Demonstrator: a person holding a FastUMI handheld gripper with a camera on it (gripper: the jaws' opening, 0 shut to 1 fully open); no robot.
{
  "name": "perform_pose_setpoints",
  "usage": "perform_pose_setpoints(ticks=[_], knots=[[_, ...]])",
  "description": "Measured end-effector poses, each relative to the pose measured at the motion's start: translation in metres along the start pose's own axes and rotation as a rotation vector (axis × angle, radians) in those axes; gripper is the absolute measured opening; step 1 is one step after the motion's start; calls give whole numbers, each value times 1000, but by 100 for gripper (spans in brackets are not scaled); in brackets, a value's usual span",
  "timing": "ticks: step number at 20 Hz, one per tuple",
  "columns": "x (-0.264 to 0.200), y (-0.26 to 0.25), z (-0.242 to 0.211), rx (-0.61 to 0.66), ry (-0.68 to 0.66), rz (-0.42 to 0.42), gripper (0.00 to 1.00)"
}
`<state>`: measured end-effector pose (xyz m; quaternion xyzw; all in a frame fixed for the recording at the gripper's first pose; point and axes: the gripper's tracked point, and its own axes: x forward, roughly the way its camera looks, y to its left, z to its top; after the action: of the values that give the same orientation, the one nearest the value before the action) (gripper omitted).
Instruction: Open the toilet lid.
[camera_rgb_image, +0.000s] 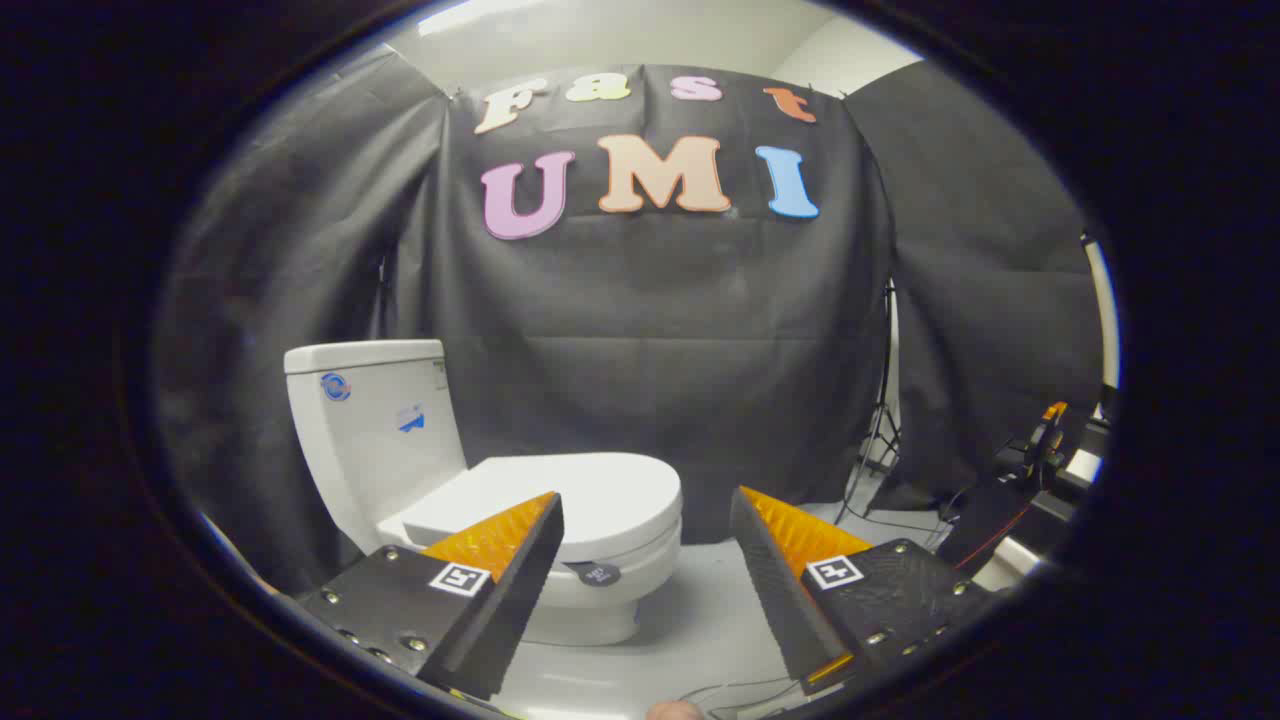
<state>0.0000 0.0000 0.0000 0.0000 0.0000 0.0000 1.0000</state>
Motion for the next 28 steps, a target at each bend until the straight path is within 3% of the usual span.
perform_pose_setpoints(ticks=[3, 5, 9, 18, 28], knots=[[12, 1, -12, 26, -8, 38, 99], [15, -13, -24, -22, 20, 9, 99], [20, 0, -22, 0, 22, 33, 99], [31, -7, -27, -44, 42, -1, 99], [55, 13, -54, 34, 154, -24, 99]])
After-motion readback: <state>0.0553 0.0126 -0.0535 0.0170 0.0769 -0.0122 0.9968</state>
